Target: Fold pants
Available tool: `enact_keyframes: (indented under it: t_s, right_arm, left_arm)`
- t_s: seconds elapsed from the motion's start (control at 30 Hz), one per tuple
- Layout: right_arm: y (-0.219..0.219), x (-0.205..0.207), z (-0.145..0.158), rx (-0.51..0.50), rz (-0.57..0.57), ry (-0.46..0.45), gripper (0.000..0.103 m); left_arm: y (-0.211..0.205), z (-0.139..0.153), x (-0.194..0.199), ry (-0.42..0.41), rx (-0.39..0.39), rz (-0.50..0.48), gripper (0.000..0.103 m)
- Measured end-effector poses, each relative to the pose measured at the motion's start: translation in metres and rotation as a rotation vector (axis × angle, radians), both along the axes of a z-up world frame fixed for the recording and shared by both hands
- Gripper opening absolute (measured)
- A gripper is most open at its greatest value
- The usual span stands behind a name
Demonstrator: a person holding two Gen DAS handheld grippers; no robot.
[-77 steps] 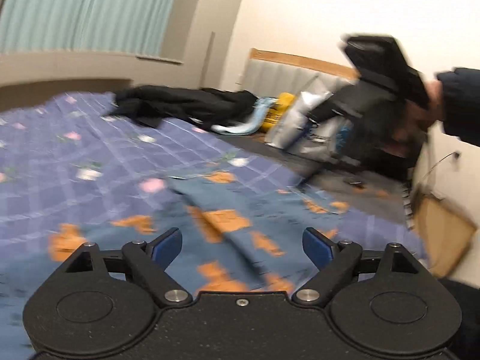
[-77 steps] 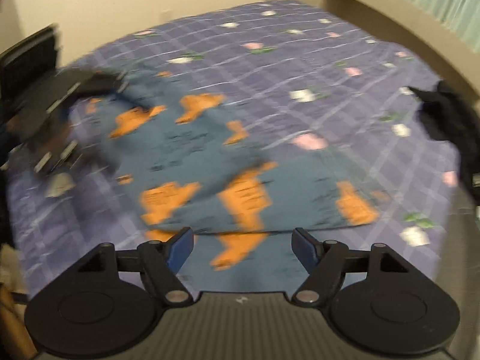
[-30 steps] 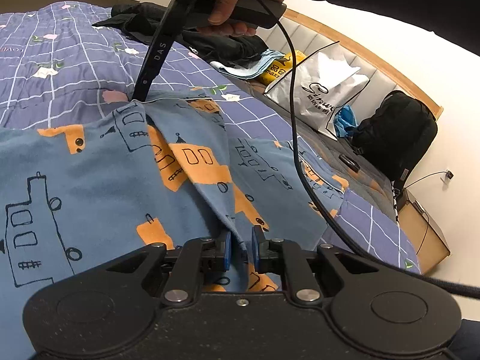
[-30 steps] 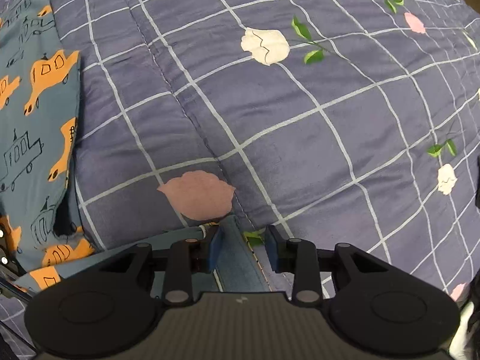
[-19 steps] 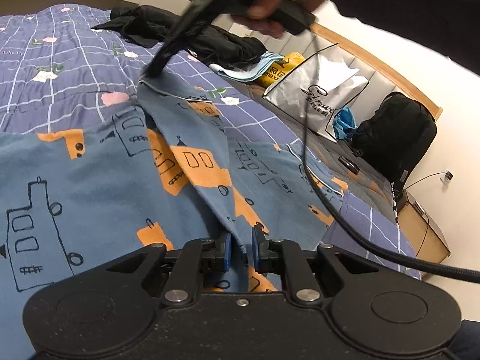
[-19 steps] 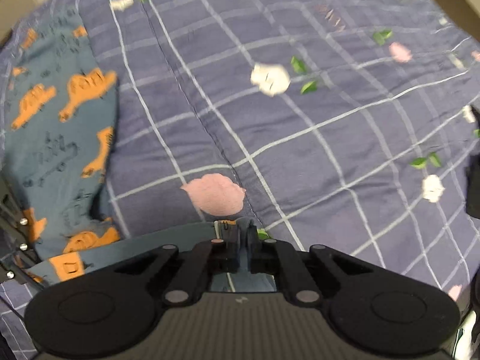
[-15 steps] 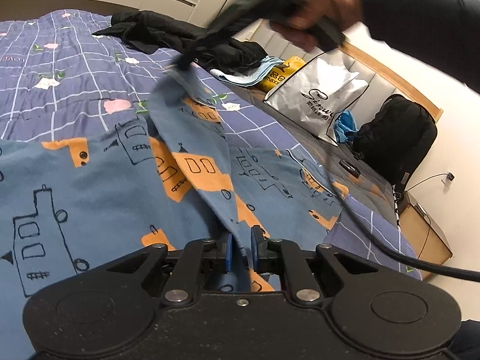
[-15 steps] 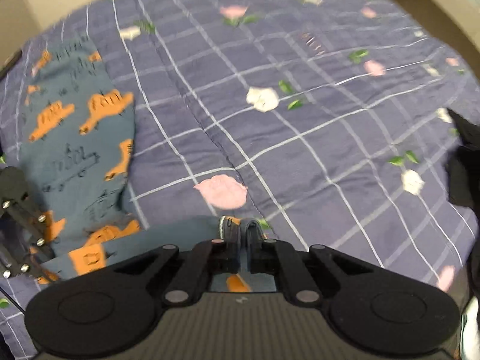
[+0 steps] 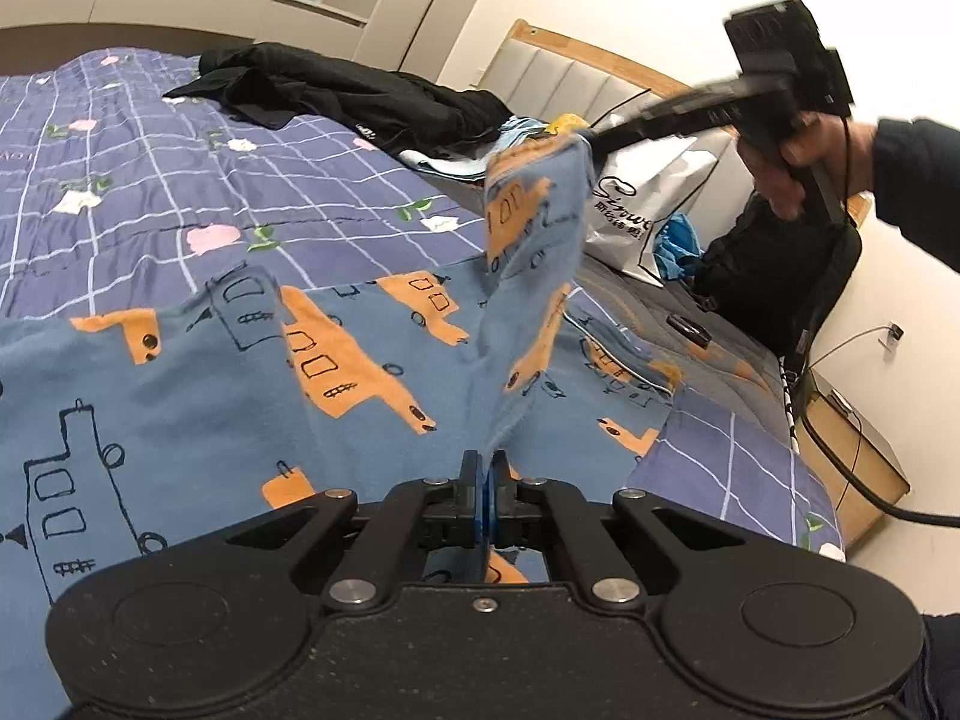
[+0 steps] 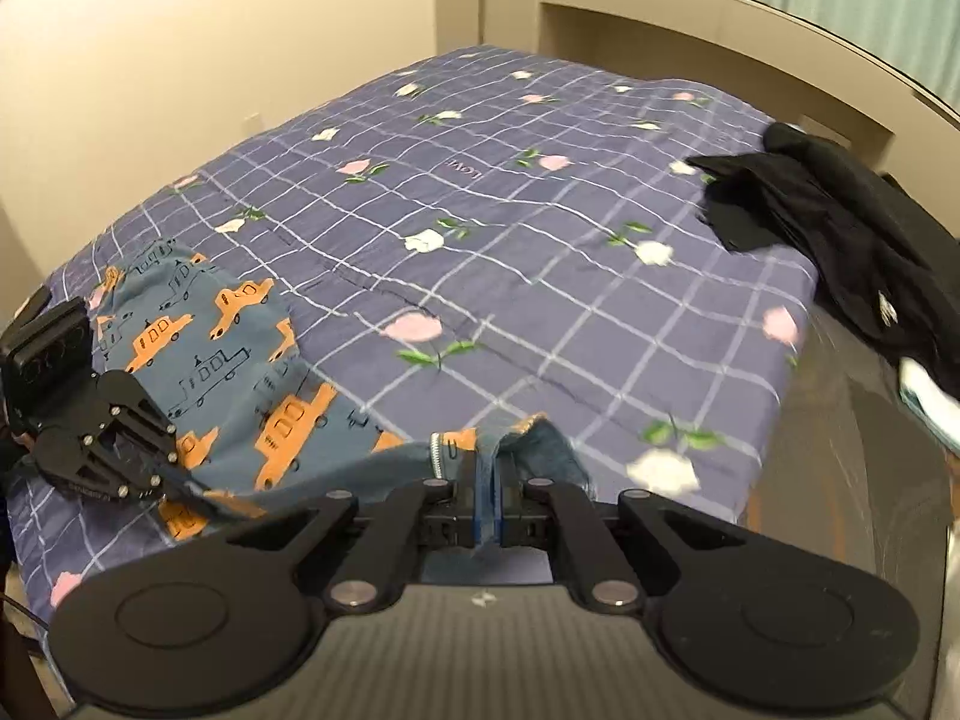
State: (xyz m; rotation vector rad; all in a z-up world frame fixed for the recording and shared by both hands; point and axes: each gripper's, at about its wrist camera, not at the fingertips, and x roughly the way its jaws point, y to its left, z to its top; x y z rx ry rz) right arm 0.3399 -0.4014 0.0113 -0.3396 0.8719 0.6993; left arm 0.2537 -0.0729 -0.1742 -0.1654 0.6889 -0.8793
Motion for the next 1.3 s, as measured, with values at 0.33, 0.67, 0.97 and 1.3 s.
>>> enact_keyframes:
  t_s: [0.33, 0.67, 0.97, 1.3]
  right_arm:
    - [-0.053, -0.059, -0.055, 0.002, -0.135, 0.078, 0.004]
    - [-0.082, -0.095, -0.117, 0.077, -0.256, 0.268, 0.019]
    - [-0.114, -0.085, -0.084, 0.336, -0.403, 0.189, 0.062]
    - [-0.089, -0.045, -0.135, 0.177, -0.436, 0.195, 0.022]
  left_arm:
    - [-0.012, 0.001, -0.010, -0.055, 0.070, -0.080, 0.001]
    - [-0.017, -0.002, -0.014, -0.075, 0.138, -0.117, 0.002]
    - [-0.020, -0.001, -0.022, -0.095, 0.156, -0.203, 0.011]
    - [-0.021, -0.007, -0.022, -0.073, 0.152, -0.234, 0.011]
